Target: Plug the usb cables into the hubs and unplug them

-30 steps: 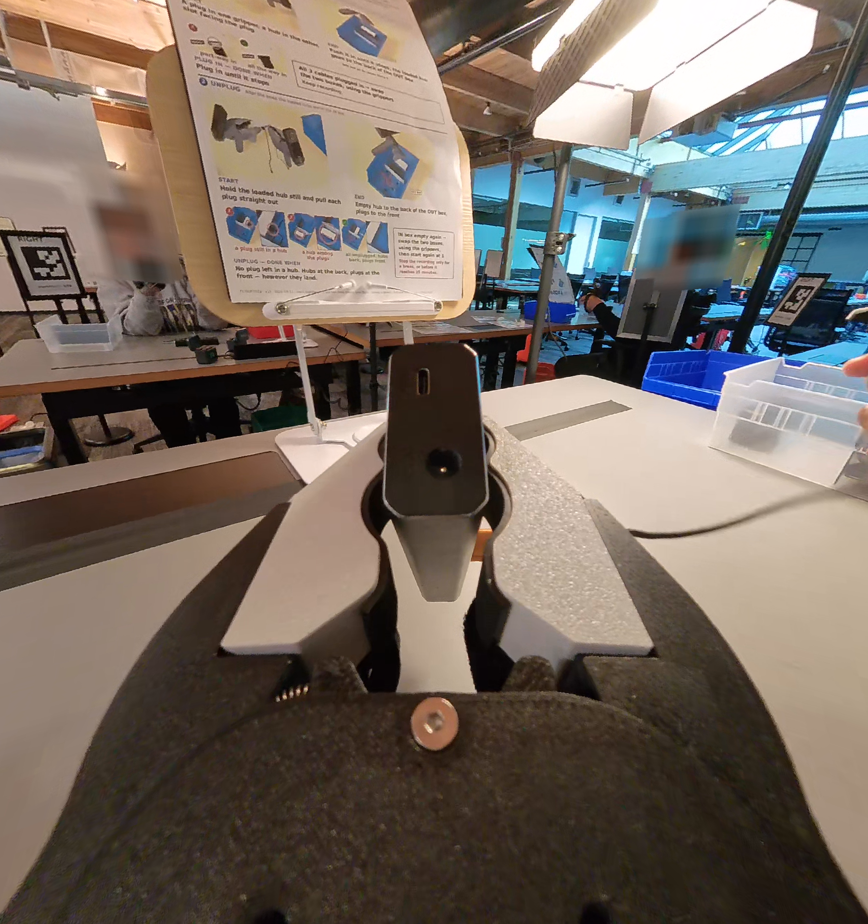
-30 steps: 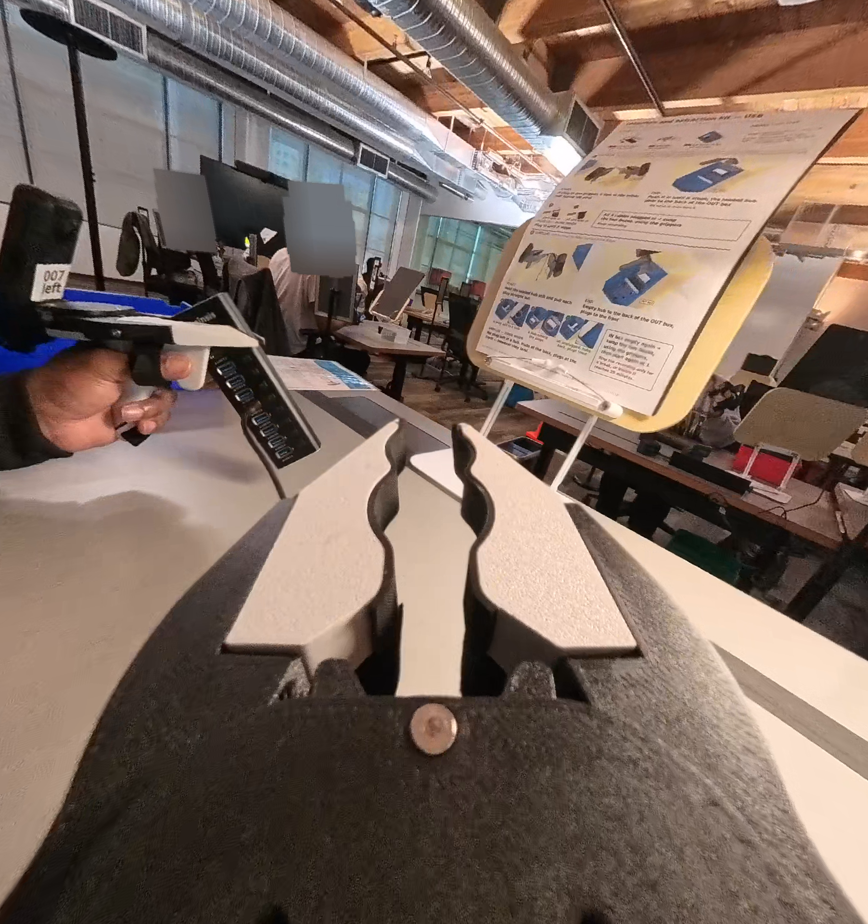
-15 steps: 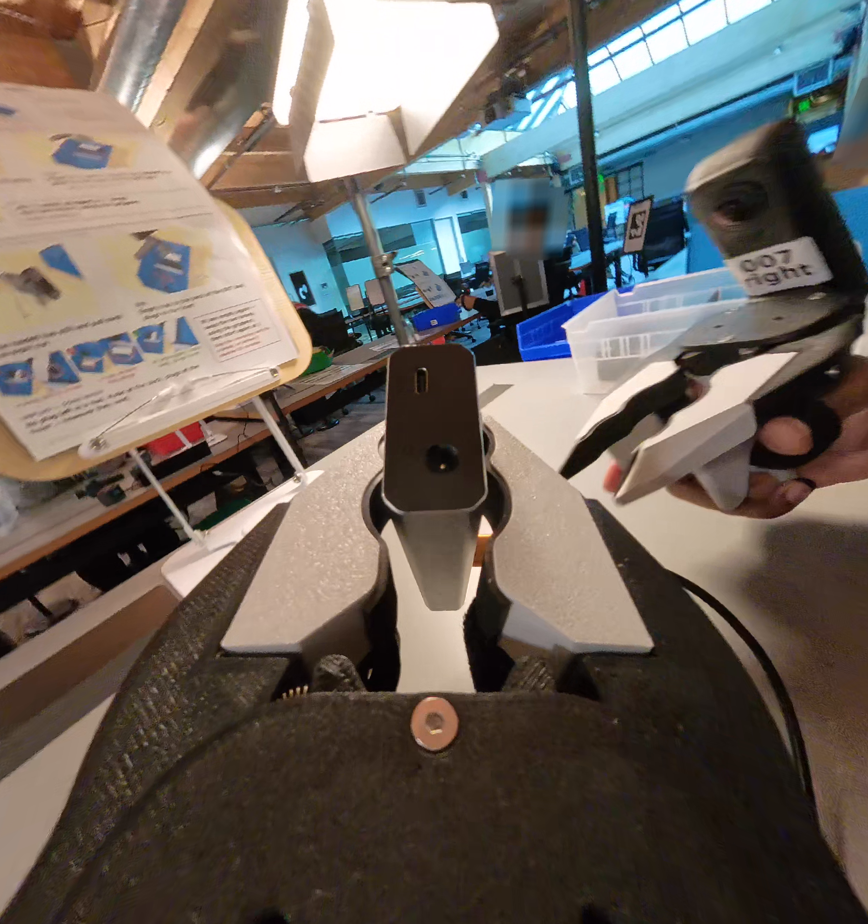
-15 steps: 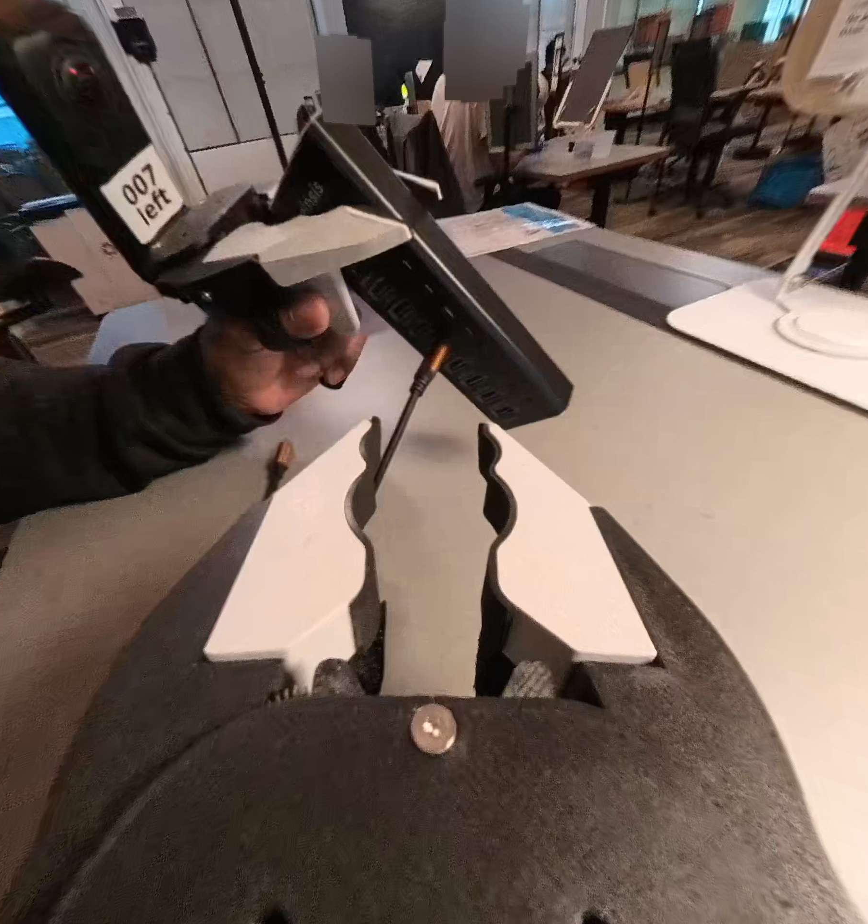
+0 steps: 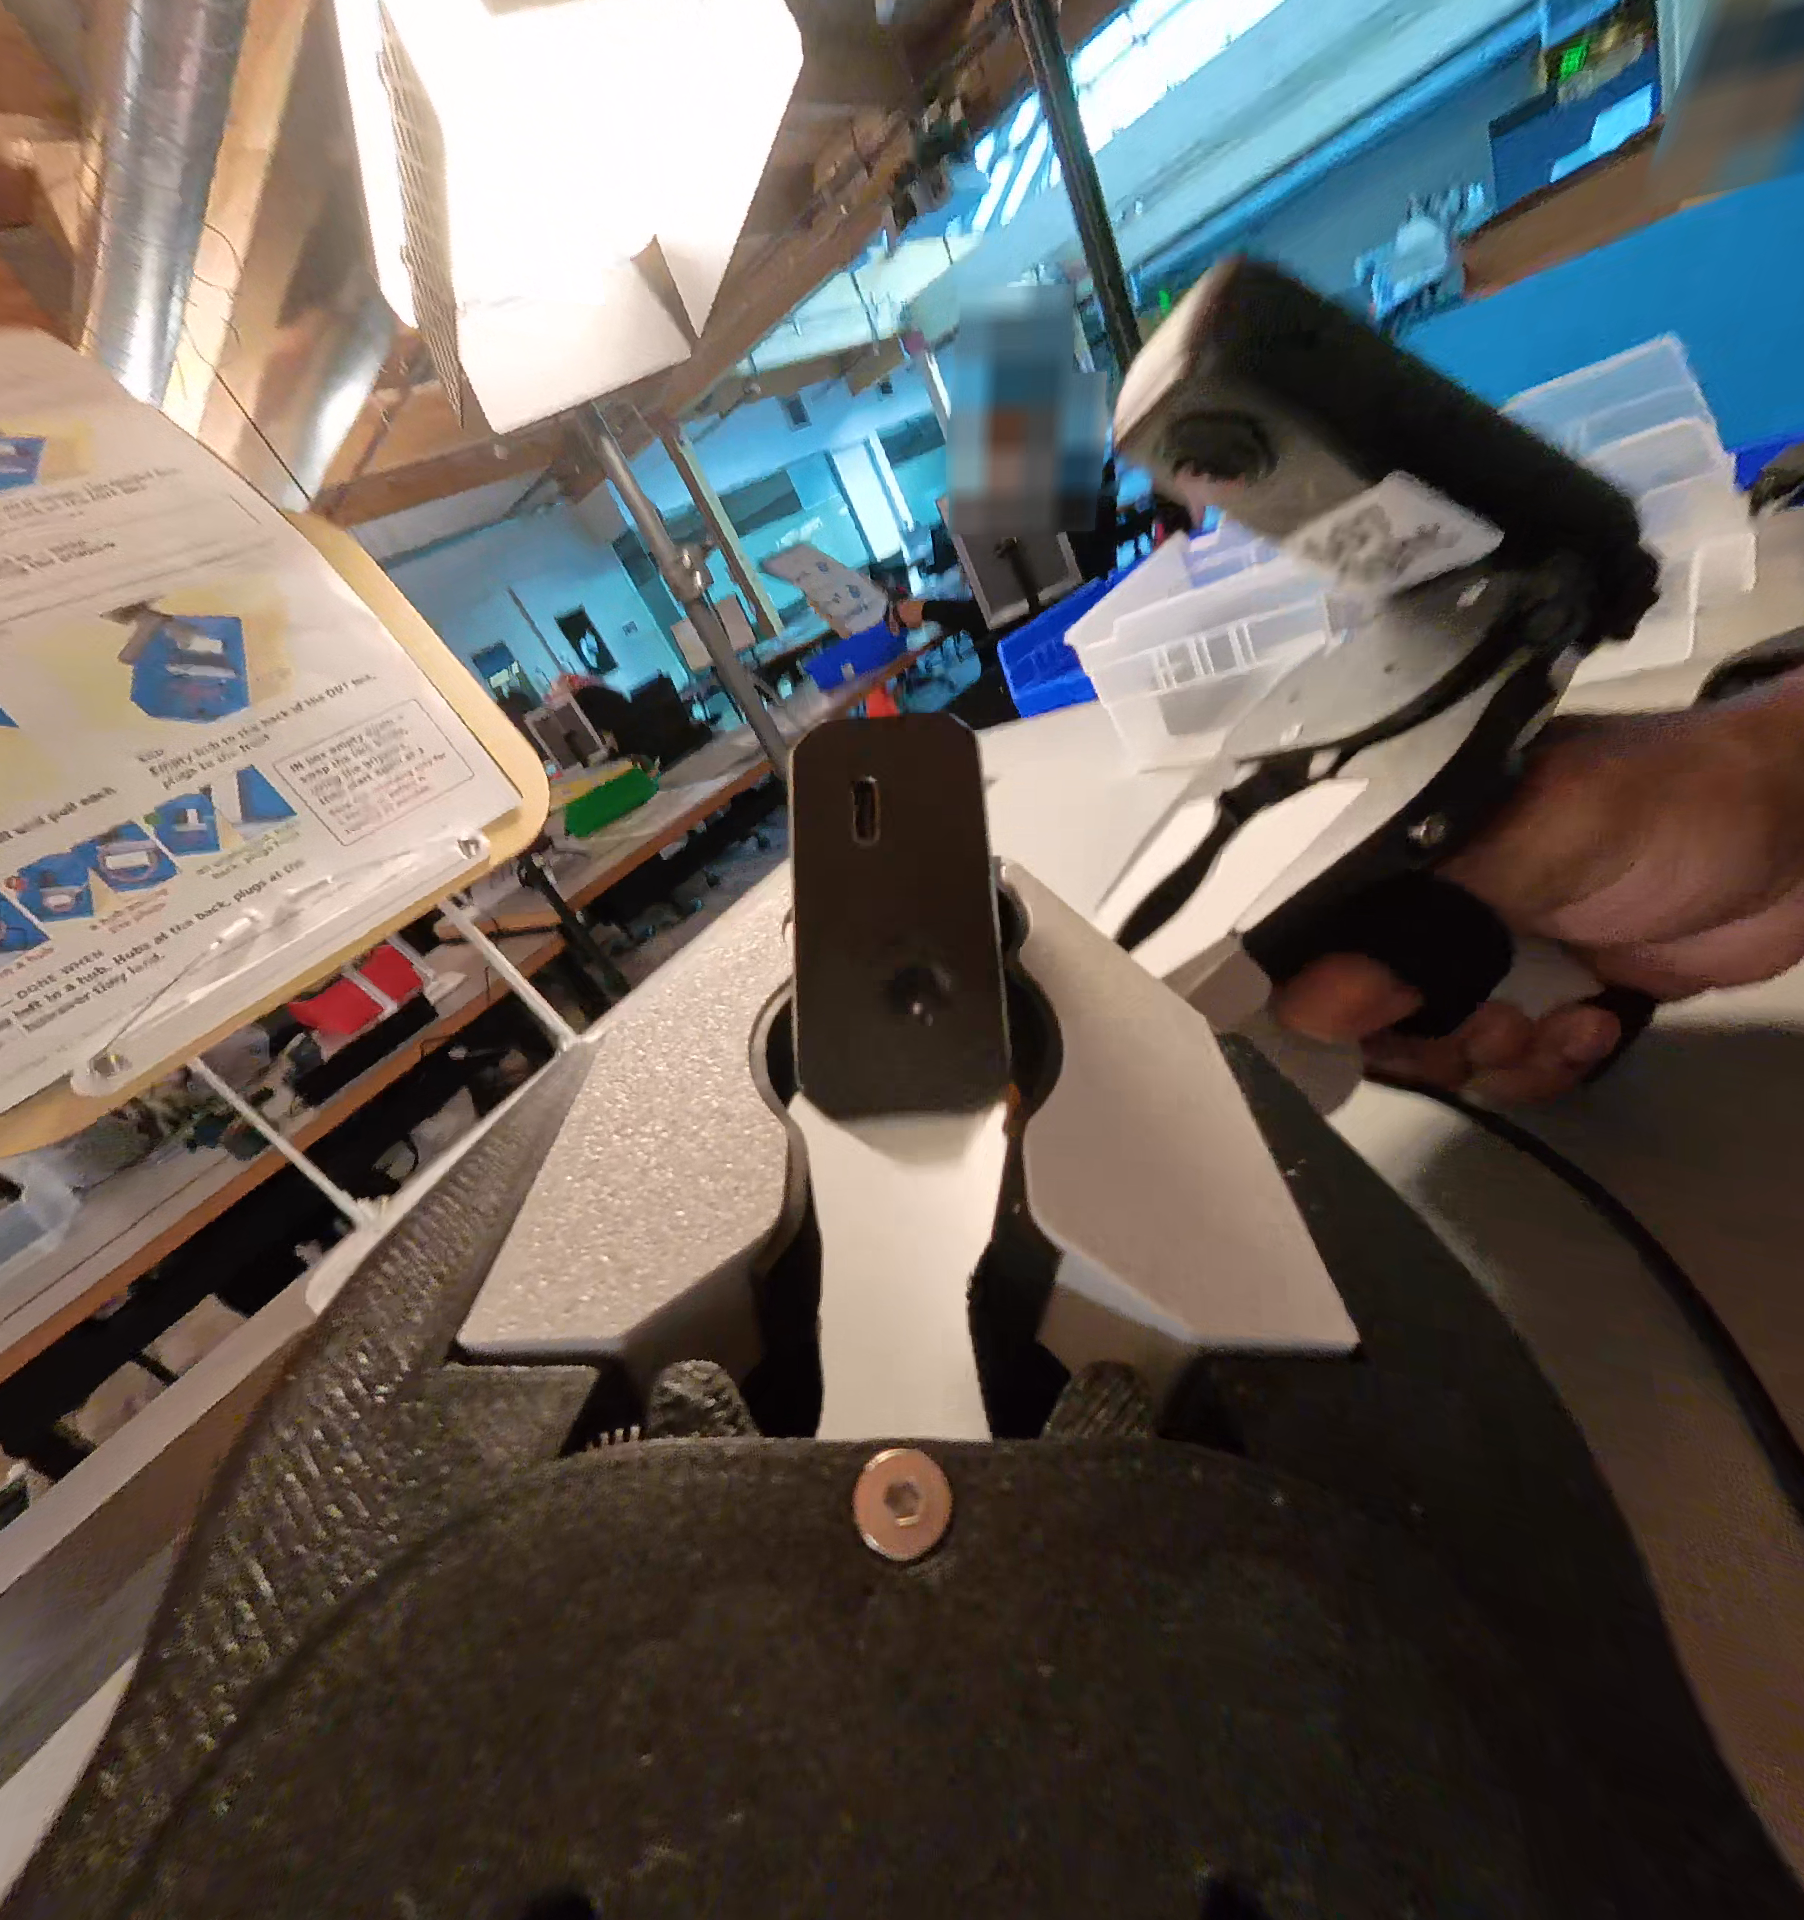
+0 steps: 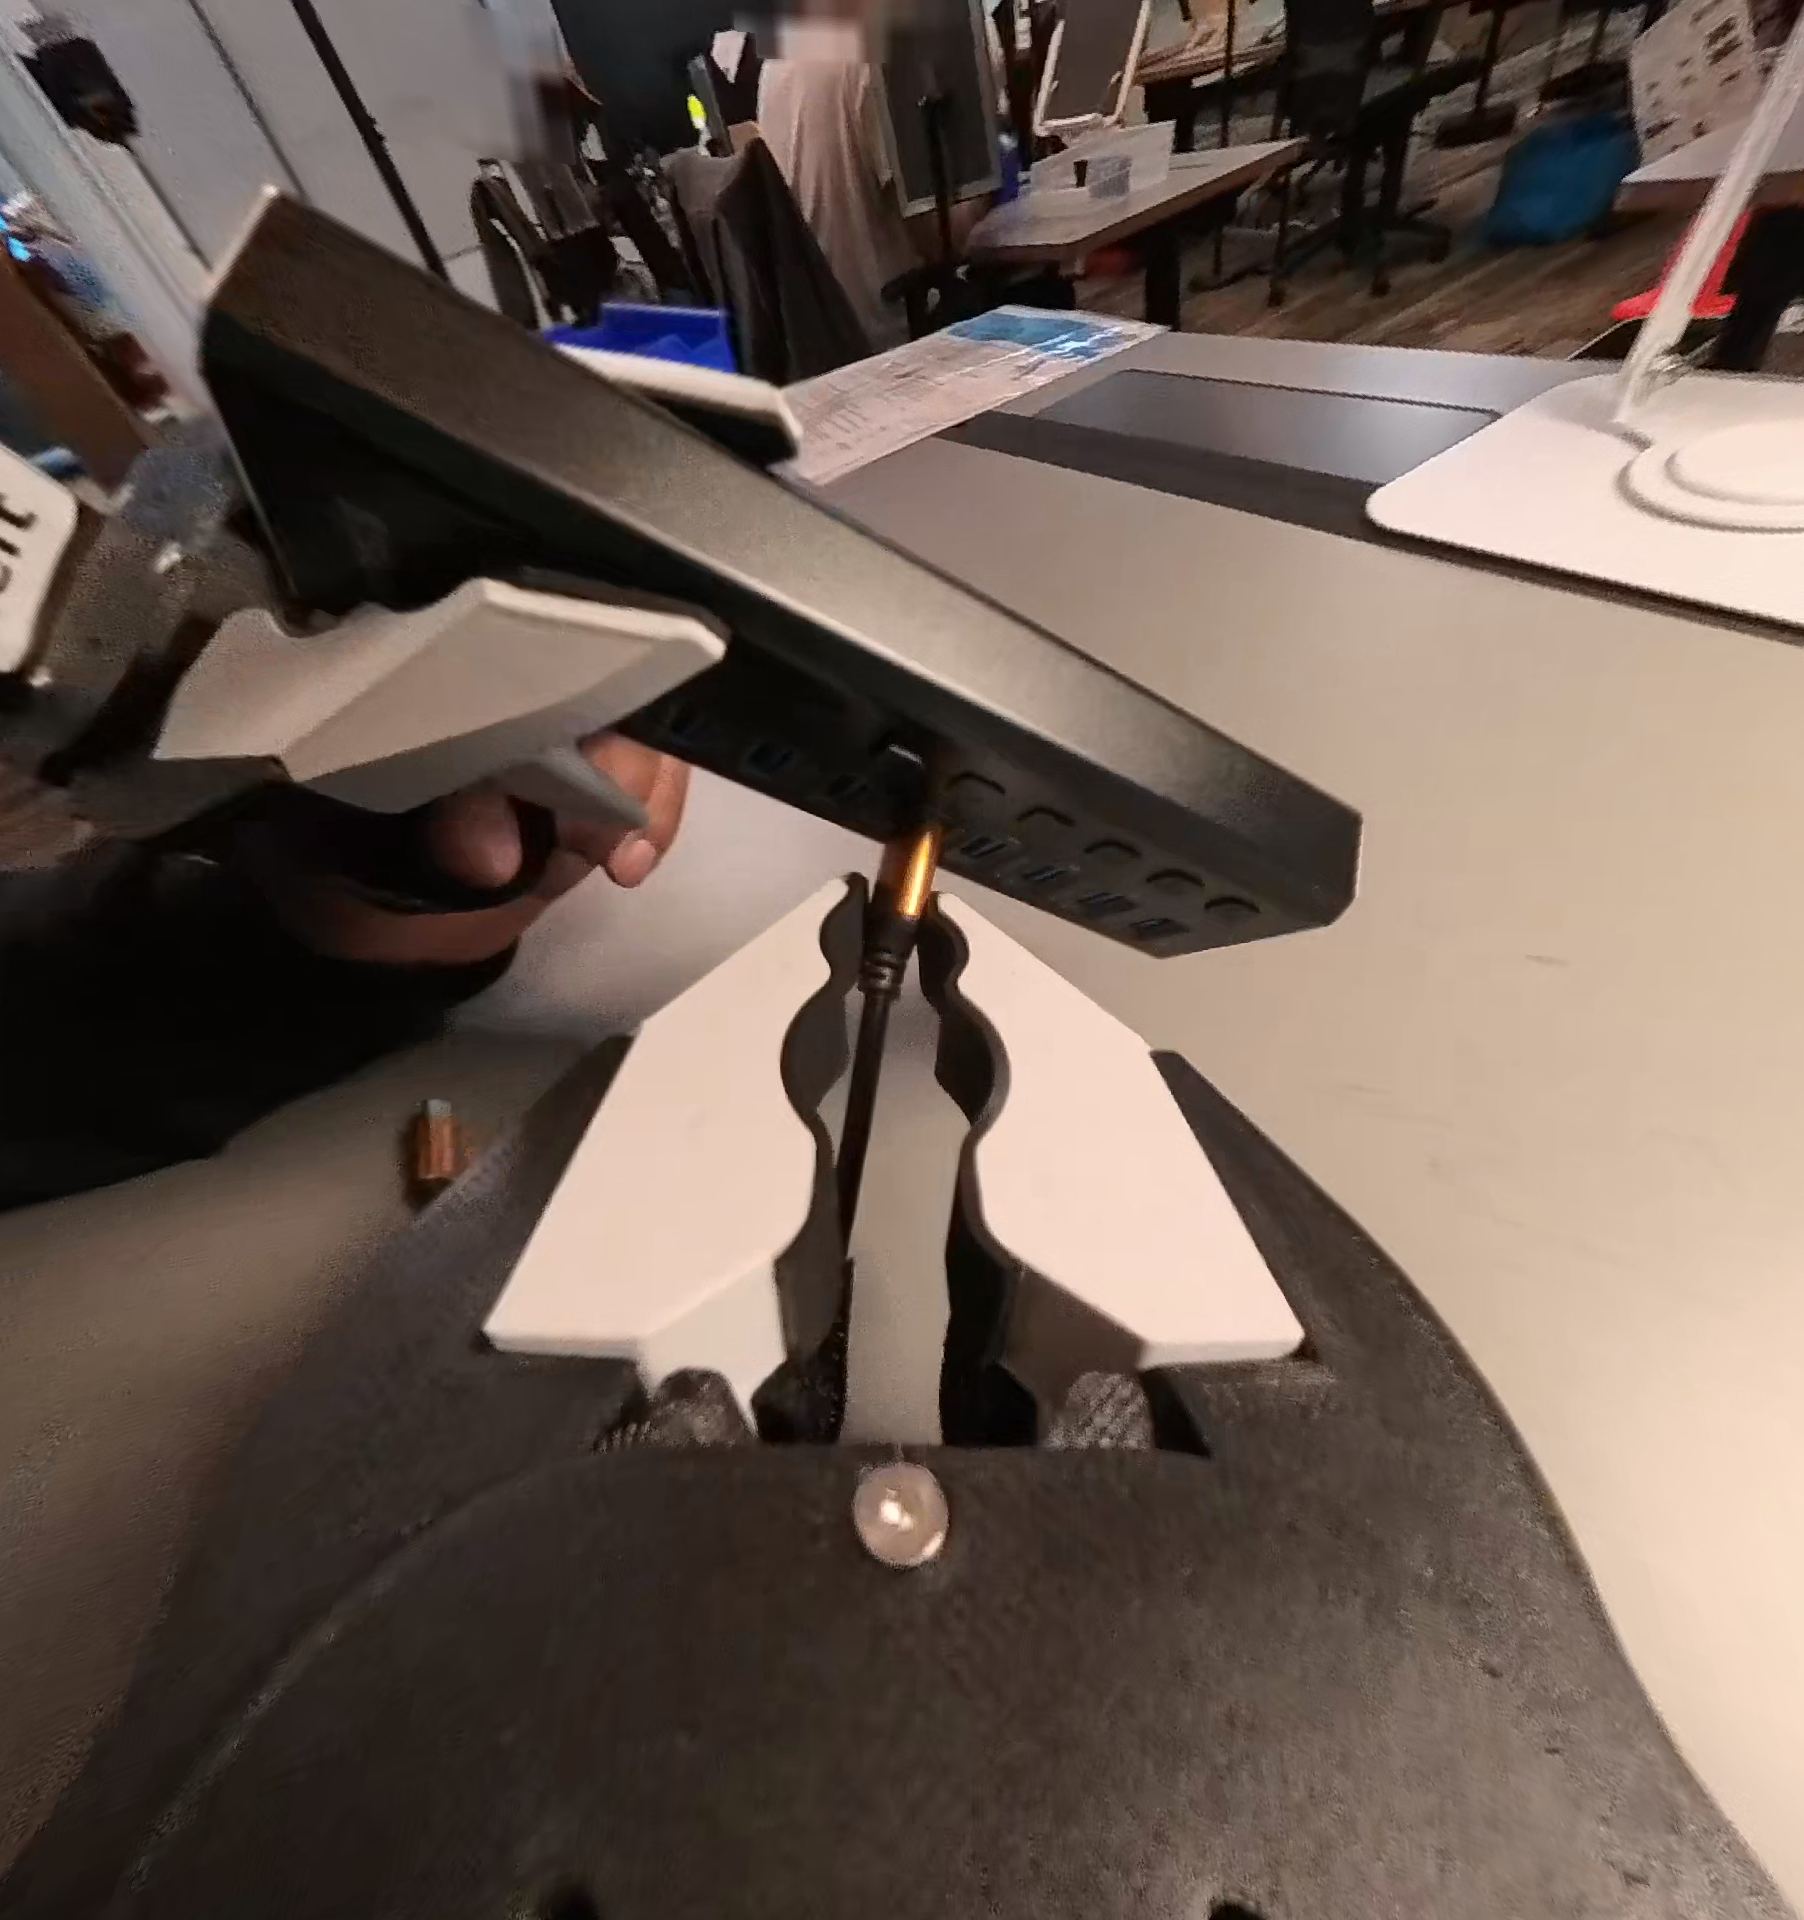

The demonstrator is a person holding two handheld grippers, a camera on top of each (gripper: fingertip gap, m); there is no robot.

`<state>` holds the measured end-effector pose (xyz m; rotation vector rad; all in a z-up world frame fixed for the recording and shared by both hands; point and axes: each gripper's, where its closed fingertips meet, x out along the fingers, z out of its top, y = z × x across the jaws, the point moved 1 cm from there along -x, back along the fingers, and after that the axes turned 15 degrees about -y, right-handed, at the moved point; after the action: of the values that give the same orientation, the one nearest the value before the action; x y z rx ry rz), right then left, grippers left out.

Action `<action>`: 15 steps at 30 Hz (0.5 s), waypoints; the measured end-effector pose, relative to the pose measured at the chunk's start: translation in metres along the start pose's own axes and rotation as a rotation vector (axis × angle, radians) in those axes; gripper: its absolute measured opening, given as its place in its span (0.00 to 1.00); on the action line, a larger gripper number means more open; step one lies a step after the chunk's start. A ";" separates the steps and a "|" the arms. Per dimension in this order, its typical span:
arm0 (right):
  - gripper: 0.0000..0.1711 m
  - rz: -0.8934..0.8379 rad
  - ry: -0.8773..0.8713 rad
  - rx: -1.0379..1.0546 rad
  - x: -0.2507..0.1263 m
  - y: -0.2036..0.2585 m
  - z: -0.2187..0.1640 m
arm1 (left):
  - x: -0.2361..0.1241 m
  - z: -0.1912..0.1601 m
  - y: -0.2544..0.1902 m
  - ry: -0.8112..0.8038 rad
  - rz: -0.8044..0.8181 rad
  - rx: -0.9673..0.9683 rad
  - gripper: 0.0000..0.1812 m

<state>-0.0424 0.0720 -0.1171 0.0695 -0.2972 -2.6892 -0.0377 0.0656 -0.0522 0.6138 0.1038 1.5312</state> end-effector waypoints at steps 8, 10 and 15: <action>0.03 -0.281 0.087 -0.568 -0.028 -0.064 0.015 | 0.001 -0.036 0.005 0.288 0.013 -0.116 0.22; 0.03 -0.293 0.092 -0.651 -0.030 -0.065 0.017 | -0.001 -0.039 0.006 0.341 0.025 -0.156 0.22; 0.03 -0.276 0.059 -0.785 -0.025 -0.048 0.025 | -0.006 -0.064 -0.008 0.485 0.007 -0.393 0.29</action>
<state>-0.0424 0.1303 -0.1028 -0.0510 0.8422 -2.8596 -0.0590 0.0803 -0.1119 -0.0755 0.1637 1.6245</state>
